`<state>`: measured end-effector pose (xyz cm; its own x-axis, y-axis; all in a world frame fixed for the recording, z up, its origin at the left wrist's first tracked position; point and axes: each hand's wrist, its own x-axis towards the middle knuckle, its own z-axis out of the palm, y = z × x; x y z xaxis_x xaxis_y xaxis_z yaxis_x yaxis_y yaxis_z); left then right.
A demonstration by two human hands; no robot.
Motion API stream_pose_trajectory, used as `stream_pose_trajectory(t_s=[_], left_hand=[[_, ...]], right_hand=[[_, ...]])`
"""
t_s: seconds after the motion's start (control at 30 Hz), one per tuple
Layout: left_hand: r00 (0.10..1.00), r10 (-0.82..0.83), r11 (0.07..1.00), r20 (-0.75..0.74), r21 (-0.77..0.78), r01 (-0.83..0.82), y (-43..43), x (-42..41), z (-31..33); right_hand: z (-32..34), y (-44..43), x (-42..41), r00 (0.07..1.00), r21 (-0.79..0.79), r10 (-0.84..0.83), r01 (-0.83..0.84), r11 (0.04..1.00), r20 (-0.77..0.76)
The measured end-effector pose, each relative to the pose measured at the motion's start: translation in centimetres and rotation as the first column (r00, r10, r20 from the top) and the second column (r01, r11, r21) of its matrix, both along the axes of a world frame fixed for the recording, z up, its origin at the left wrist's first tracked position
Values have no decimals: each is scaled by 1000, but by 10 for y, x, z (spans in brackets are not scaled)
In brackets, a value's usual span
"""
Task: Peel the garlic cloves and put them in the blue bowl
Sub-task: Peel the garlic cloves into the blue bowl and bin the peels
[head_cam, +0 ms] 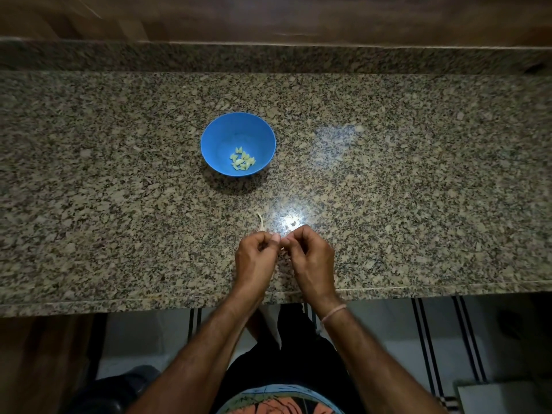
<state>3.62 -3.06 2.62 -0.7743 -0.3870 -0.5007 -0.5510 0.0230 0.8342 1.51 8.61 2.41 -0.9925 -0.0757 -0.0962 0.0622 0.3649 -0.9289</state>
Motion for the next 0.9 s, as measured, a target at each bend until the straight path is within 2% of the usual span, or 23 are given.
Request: stream_pose_trajectory(t_s=[0.07, 0.13, 0.2, 0.33, 0.37, 0.4, 0.47, 0.5, 0.53, 0.57, 0.6, 0.63, 0.7, 0.73, 0.8, 0.83, 0.87, 0.9], left_hand=[[995, 63, 977, 82, 200, -78, 0, -3, 1], [989, 89, 957, 118, 266, -118, 0, -6, 5], [992, 74, 971, 105, 221, -96, 1, -8, 8], [995, 50, 992, 83, 115, -59, 2, -14, 13], [997, 41, 998, 71, 53, -44, 2, -16, 14], [999, 16, 999, 52, -50, -13, 3, -17, 15], [999, -33, 955, 4, -294, 33, 7, -19, 19], [998, -47, 922, -30, -386, 32, 10, -19, 20], [996, -65, 891, -52, -452, 35, 12, -20, 20], [995, -81, 871, -55, -489, 44, 13, -22, 19], [996, -82, 867, -33, -496, 55, 14, -24, 19], [998, -68, 881, 9, -469, 65, 14, -28, 21], [995, 9, 959, 102, -281, 21, 14, -35, 23], [988, 58, 991, 141, -126, -41, 14, -38, 23], [968, 105, 975, 227, 168, -145, 13, -41, 20], [961, 114, 951, 251, 251, -178, 13, -41, 18], [957, 119, 939, 263, 283, -195, 13, -41, 16], [958, 118, 950, 261, 251, -185, 15, -41, 16]], right_hand=[[-2, 1, -2, 999, 12, 13, -12, 1000, -45], [-3, 3, -3, 1000, -49, 3, -3, 999, 11], [-5, 5, -5, 995, -108, 2, 10, 994, 103], [-6, 9, -18, 991, -97, 58, -46, 994, 123], [-5, 9, -22, 980, -115, 67, -46, 992, 188], [0, 8, -26, 942, -182, 65, -4, 983, 330], [14, 5, -34, 726, -361, 120, 185, 914, 677], [19, 6, -38, 623, -392, 159, 257, 883, 766], [22, 8, -42, 575, -395, 179, 276, 876, 798], [23, 10, -45, 580, -396, 185, 261, 880, 793], [21, 11, -46, 636, -381, 173, 205, 901, 752], [18, 12, -46, 731, -320, 140, 113, 941, 668], [8, 16, -46, 909, -136, 117, -67, 988, 400], [4, 18, -47, 952, -90, 144, -124, 988, 269], [-2, 23, -50, 974, -58, 208, -204, 977, 86], [-5, 25, -53, 971, -35, 239, -238, 971, 28], [-6, 27, -56, 965, -19, 260, -260, 965, 11], [-5, 28, -56, 964, -20, 257, -256, 966, 62]])
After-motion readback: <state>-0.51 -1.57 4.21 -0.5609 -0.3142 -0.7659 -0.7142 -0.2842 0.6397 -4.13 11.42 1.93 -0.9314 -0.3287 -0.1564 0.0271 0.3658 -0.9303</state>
